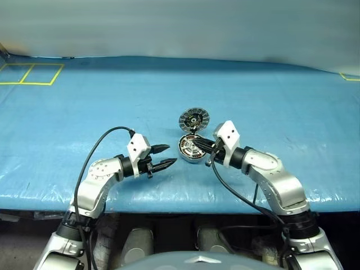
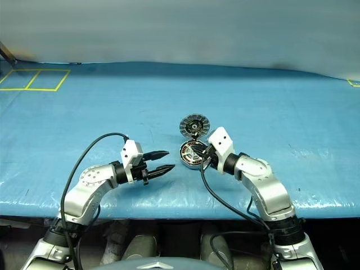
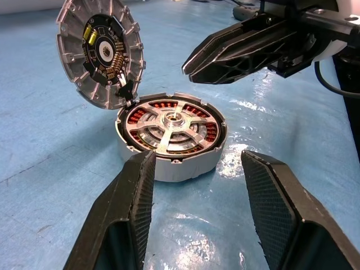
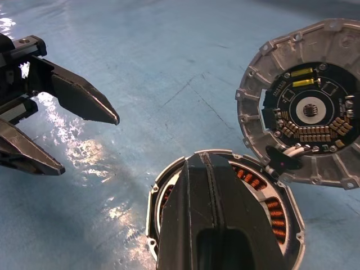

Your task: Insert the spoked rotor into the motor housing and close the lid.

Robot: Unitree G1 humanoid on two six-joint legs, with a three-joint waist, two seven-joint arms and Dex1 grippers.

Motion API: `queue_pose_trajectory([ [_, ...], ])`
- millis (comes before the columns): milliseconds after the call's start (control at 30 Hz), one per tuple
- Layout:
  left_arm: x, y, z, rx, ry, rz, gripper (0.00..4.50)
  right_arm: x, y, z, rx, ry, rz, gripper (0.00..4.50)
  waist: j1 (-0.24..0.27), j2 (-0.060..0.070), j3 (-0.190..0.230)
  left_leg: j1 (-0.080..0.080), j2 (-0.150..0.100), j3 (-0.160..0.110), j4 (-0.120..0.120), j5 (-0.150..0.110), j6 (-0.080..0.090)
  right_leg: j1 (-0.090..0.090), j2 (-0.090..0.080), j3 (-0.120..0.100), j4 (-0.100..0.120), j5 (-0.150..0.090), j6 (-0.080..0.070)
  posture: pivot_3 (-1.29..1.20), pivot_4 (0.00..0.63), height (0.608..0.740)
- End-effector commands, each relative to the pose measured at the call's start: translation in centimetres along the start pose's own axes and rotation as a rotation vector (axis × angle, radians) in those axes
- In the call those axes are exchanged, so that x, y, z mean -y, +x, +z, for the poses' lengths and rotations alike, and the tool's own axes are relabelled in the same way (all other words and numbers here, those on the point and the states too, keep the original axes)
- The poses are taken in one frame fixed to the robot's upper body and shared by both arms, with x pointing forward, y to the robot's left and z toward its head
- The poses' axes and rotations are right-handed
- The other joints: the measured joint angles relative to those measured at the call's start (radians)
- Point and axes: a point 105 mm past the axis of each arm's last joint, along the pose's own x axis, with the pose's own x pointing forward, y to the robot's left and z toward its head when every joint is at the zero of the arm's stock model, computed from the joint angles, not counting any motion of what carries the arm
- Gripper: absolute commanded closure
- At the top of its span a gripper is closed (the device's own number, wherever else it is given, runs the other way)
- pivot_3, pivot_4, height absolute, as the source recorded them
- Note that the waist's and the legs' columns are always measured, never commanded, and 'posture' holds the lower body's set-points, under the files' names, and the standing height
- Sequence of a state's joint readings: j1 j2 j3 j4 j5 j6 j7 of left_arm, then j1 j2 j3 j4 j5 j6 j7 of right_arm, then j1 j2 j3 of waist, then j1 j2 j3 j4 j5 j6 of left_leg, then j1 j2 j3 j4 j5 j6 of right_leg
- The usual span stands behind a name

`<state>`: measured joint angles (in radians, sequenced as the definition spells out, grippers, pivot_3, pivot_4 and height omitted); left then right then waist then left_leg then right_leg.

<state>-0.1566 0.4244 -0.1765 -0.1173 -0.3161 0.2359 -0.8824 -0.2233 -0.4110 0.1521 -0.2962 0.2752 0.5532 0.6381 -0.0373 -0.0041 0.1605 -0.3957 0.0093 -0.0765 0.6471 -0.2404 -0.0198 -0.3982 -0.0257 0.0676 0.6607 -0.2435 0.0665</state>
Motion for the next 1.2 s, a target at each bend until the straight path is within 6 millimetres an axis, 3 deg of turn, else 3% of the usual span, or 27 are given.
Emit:
queue_pose_trajectory([
  [33,0.3,0.2,1.1,0.034,0.038,-0.013,1.9,0.4,0.9,0.6,0.018,-0.021,-0.026,4.46,0.0,0.0,0.0,0.0,0.0,0.0,0.0,0.0,0.0,0.0,0.0,0.0,0.0,0.0,0.0,0.0,0.15,0.74],
  [233,0.5,0.2,1.0,0.035,0.035,-0.019,1.9,1.0,1.8,-1.4,-0.043,0.001,-0.066,4.46,0.0,0.0,0.0,0.0,0.0,0.0,0.0,0.0,0.0,0.0,0.0,0.0,0.0,0.0,0.0,0.0,0.15,0.74],
  [600,-1.1,0.0,0.7,0.023,-0.003,0.06,1.9,0.2,1.4,-3.5,-0.104,0.038,-0.02,4.46,0.0,0.0,0.0,0.0,0.0,0.0,0.0,0.0,0.0,0.0,0.0,0.0,0.0,0.0,0.0,0.0,0.15,0.74],
  [700,-1.5,-0.3,0.7,0.031,-0.022,0.081,1.9,0.1,1.0,-2.8,-0.054,0.061,-0.033,4.46,0.0,0.0,0.0,0.001,0.0,0.0,0.0,0.0,0.0,0.0,0.0,0.0,0.0,0.0,0.0,0.0,0.15,0.74],
  [833,-3.1,-0.8,1.0,0.061,-0.068,0.161,1.9,-0.6,-0.4,-0.1,0.08,0.093,-0.032,4.46,0.001,0.0,0.0,0.0,0.0,-0.001,0.0,0.0,0.0,0.0,0.0,0.0,0.0,0.0,0.0,0.0,0.15,0.74],
  [1067,-6.3,-0.5,1.5,0.117,-0.146,0.258,1.9,-4.1,-2.7,0.8,0.096,0.071,0.012,4.46,0.002,0.0,0.0,0.0,0.0,-0.001,0.0,0.0,0.0,0.0,0.0,-0.001,0.0,0.0,0.0,0.0,0.15,0.74],
  [1200,-8.1,1.1,2.0,0.128,-0.15,0.259,2.84,-5.6,-3.7,0.6,0.081,0.081,0.025,4.5,0.003,-0.001,0.0,-0.001,-0.001,-0.001,0.001,0.0,0.0,0.0,0.0,-0.001,0.0,0.0,0.001,0.0,0.15,0.74],
])
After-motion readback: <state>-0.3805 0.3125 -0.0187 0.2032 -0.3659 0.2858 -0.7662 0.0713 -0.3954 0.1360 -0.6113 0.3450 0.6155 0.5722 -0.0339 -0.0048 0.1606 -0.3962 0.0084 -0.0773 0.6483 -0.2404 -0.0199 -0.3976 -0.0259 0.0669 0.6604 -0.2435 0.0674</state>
